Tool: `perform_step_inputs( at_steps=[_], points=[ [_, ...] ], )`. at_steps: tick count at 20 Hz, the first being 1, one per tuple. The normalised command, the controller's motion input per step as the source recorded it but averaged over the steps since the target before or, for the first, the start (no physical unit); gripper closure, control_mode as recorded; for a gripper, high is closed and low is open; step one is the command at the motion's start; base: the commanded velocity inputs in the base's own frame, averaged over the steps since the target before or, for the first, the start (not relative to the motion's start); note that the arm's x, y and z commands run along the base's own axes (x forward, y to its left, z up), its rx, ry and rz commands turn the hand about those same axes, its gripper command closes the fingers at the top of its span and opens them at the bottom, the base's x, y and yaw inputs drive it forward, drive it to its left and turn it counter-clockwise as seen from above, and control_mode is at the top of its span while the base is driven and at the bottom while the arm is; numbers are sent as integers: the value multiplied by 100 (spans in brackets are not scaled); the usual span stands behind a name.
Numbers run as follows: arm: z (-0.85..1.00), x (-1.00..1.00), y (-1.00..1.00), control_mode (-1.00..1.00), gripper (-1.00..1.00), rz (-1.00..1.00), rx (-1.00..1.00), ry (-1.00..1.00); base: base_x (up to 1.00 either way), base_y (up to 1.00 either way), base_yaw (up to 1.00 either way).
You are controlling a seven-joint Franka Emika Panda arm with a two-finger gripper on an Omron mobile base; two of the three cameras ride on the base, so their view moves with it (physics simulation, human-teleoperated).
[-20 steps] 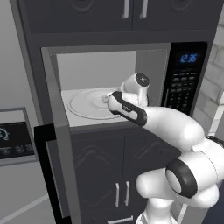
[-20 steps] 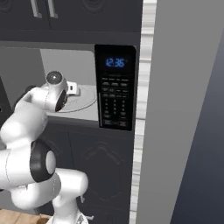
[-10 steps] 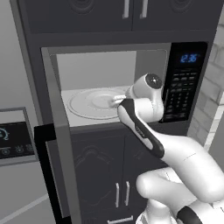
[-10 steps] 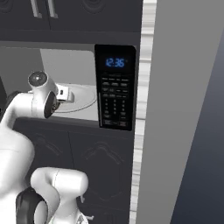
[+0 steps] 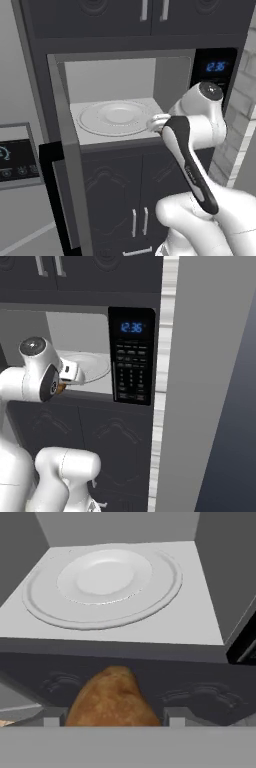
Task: Pick the potato from the microwave and place it on plate located on the counter.
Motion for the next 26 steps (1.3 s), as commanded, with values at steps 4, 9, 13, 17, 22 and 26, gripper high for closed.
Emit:
perform_step_inputs(
  at_steps=[4, 9, 13, 17, 22, 26],
  points=[
    [20, -87, -26, -100, 100, 0, 0, 3, 0, 0, 0],
    [29, -58, 0, -100, 100, 0, 0, 1, 0, 0, 0],
    [23, -11, 22, -100, 100, 0, -12, 1, 0, 0, 0],
    [22, -7, -15, -100, 100, 0, -3, 2, 0, 0, 0],
    [8, -25, -47, -100, 100, 0, 0, 1, 0, 0, 0],
    [0, -21, -34, -100, 100, 0, 0, 0, 0, 0, 0]
  ],
)
